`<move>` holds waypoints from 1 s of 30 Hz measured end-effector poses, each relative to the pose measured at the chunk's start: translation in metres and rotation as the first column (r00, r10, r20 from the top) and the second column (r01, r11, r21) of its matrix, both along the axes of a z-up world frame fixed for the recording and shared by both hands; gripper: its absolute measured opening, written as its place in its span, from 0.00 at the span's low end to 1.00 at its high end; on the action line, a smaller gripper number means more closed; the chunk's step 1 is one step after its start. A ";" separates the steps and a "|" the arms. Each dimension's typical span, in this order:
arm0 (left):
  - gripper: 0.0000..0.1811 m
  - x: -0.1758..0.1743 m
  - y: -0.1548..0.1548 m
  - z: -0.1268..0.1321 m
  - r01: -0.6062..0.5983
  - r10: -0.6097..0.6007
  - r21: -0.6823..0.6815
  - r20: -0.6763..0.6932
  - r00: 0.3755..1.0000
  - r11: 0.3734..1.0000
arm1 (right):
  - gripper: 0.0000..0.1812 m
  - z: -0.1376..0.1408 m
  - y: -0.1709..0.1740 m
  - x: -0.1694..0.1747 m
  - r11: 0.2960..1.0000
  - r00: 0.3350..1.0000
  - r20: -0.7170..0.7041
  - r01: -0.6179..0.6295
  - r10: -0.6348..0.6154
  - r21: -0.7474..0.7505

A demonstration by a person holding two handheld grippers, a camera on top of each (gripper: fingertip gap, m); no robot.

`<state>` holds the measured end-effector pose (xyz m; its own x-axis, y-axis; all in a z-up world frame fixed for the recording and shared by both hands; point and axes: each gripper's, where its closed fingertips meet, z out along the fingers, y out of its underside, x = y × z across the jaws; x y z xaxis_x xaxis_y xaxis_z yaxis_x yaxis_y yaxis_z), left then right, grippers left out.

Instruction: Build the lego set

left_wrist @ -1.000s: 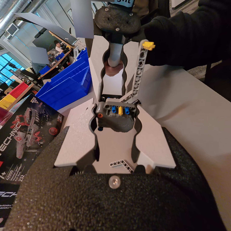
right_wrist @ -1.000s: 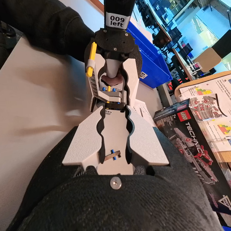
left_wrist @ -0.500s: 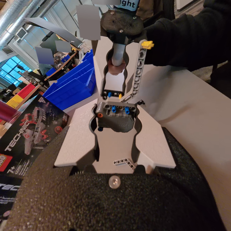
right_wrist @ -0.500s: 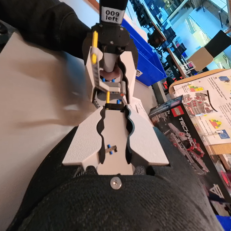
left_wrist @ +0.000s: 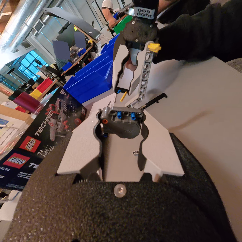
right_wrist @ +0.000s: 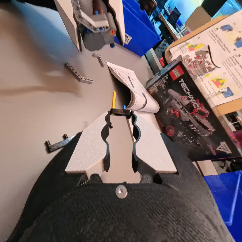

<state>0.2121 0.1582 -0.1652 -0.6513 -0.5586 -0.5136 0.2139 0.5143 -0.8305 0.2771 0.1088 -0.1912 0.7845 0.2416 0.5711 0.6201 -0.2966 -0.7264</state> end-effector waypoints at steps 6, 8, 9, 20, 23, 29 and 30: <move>0.31 0.002 0.011 -0.010 -0.025 0.026 0.041 -0.028 0.999 0.999 | 0.17 -0.026 0.032 -0.005 0.997 0.999 0.043 -0.015 0.018 -0.079; 0.31 0.001 0.012 -0.010 -0.019 0.020 0.032 -0.030 0.999 0.999 | 0.17 -0.035 0.043 -0.005 0.990 0.998 0.043 -0.038 0.044 -0.133; 0.31 0.001 0.012 -0.010 -0.017 0.018 0.027 -0.032 0.999 0.999 | 0.17 -0.041 0.049 -0.005 0.986 0.998 0.023 -0.060 0.064 -0.158; 0.31 -0.006 0.006 0.002 0.057 -0.057 -0.075 0.003 0.998 0.996 | 0.17 -0.055 0.066 -0.014 0.966 0.990 -0.034 -0.142 0.138 -0.214; 0.32 -0.009 0.004 0.009 0.090 -0.090 -0.143 0.009 0.996 0.986 | 0.17 -0.055 0.066 -0.016 0.967 0.989 -0.048 -0.149 0.142 -0.207; 0.32 -0.015 -0.002 0.017 0.155 -0.157 -0.246 0.013 0.988 0.957 | 0.24 -0.041 0.056 -0.019 0.971 0.987 -0.061 -0.158 0.149 -0.179; 0.32 -0.016 -0.002 0.019 0.164 -0.166 -0.263 0.016 0.986 0.951 | 0.26 -0.031 0.054 -0.021 0.977 0.986 -0.054 -0.161 0.155 -0.142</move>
<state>0.1965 0.1562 -0.1463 -0.7485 -0.5579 -0.3585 0.2712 0.2358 -0.9332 0.2564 0.1631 -0.2219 0.7527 0.4424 0.4877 0.6370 -0.3017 -0.7094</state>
